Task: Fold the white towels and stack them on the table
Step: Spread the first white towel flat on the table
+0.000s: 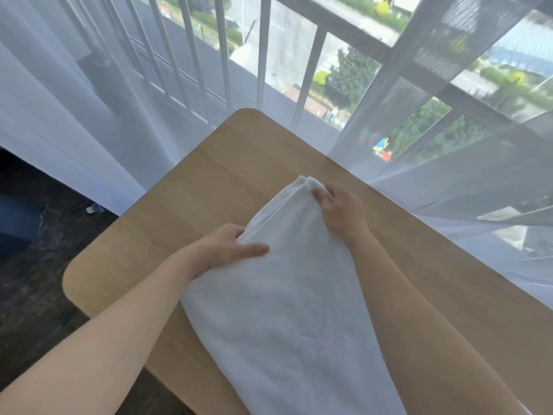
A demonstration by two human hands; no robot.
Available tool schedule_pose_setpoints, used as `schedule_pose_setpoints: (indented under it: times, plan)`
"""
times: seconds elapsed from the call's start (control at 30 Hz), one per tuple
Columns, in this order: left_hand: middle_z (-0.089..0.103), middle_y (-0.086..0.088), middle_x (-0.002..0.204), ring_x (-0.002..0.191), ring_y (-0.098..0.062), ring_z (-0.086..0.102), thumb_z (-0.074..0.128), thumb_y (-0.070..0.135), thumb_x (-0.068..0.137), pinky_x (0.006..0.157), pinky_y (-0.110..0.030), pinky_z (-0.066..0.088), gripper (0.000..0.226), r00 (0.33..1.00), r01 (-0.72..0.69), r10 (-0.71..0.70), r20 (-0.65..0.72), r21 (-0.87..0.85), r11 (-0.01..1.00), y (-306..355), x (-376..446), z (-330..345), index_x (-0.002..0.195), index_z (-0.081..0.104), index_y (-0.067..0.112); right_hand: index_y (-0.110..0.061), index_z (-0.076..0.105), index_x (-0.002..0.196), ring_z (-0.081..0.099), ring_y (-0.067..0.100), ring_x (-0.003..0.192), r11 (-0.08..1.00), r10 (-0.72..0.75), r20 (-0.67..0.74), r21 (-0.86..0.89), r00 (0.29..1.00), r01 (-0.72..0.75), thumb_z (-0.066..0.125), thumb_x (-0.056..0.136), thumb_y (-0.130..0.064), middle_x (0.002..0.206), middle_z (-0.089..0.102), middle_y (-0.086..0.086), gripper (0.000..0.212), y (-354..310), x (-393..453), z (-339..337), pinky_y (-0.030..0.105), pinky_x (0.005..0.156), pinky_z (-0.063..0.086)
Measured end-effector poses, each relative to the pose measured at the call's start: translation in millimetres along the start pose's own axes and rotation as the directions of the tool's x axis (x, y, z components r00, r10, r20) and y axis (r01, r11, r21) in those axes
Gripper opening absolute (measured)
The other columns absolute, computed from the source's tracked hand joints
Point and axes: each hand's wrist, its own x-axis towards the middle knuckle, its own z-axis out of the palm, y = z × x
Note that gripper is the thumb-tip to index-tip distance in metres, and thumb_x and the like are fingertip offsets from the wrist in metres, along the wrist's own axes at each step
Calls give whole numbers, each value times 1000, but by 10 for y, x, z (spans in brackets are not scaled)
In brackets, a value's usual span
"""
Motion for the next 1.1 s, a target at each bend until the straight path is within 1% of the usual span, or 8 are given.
schedule_pose_setpoints:
  times: [0.07, 0.2, 0.47, 0.57, 0.63, 0.77, 0.9, 1.1]
  plan:
    - [79, 6, 96, 86, -16, 76, 80, 64, 73, 67, -26, 59, 41, 996, -32, 31, -86, -3, 999, -91, -53, -61, 100, 77, 34, -23, 66, 102, 60, 23, 93, 995, -96, -131, -37, 987, 92, 46, 102, -46, 92, 66, -3, 30, -56, 0, 101, 37, 79, 44]
    - [69, 9, 75, 71, -13, 65, 66, 69, 81, 59, -33, 48, 40, 859, 79, 167, -485, 447, 891, -344, 14, -99, 83, 66, 29, -35, 36, 148, 35, 23, 135, 963, -58, 15, -262, 998, 60, 54, 98, -41, 142, 42, 0, 53, -181, -120, 448, 42, 109, 23]
    - [55, 11, 65, 61, -11, 52, 60, 81, 75, 51, -29, 29, 56, 792, 159, 259, -553, 596, 787, -452, 151, 6, 73, 47, 26, -35, -2, 159, -19, 28, 152, 928, 93, 8, -363, 996, -84, 19, 103, -54, 167, -12, -2, 63, -66, -670, 947, 54, 120, -13]
    - [61, 6, 82, 78, -25, 56, 62, 67, 85, 62, -34, 36, 45, 703, 154, 365, -610, 633, 759, -442, 101, 157, 99, 58, 23, -41, -12, 157, -25, 22, 151, 932, 69, 116, -361, 991, -23, 15, 102, -58, 166, -20, -5, 63, 10, -437, 819, 49, 117, -24]
    - [63, -5, 122, 114, -32, 56, 66, 47, 91, 87, -43, 41, 51, 607, 79, 506, -613, 680, 729, -487, 49, 354, 131, 55, 16, -41, -8, 157, -21, 20, 152, 937, 48, 172, -349, 984, 15, 18, 103, -55, 167, -17, -5, 62, 43, -365, 696, 47, 118, -22]
    - [27, -10, 164, 154, -28, 18, 44, 42, 102, 123, -46, 14, 60, 648, -58, 673, -358, 857, 512, -667, -88, 783, 153, 38, 12, -31, 8, 160, -11, 23, 154, 942, -34, 29, -333, 999, 41, 25, 105, -47, 168, -8, 0, 60, 209, -844, 644, 44, 122, -15]
    - [18, -11, 167, 154, -29, 14, 28, 49, 103, 123, -50, 16, 65, 758, -168, 652, -22, 959, 227, -959, -212, 1181, 158, 30, 14, -30, 12, 160, -2, 23, 155, 941, 39, -81, -332, 996, -63, 22, 104, -47, 168, 1, 3, 60, 554, -1814, 747, 44, 125, -4]
    - [10, -10, 168, 155, -30, 6, 27, 53, 103, 122, -51, 15, 68, 772, -313, 603, 202, 946, 84, -981, -261, 1626, 160, 19, 15, -29, 14, 160, -1, 20, 155, 929, 164, -173, -305, 971, -211, 27, 104, -45, 168, 6, 4, 59, 986, -2745, 762, 44, 125, 2]
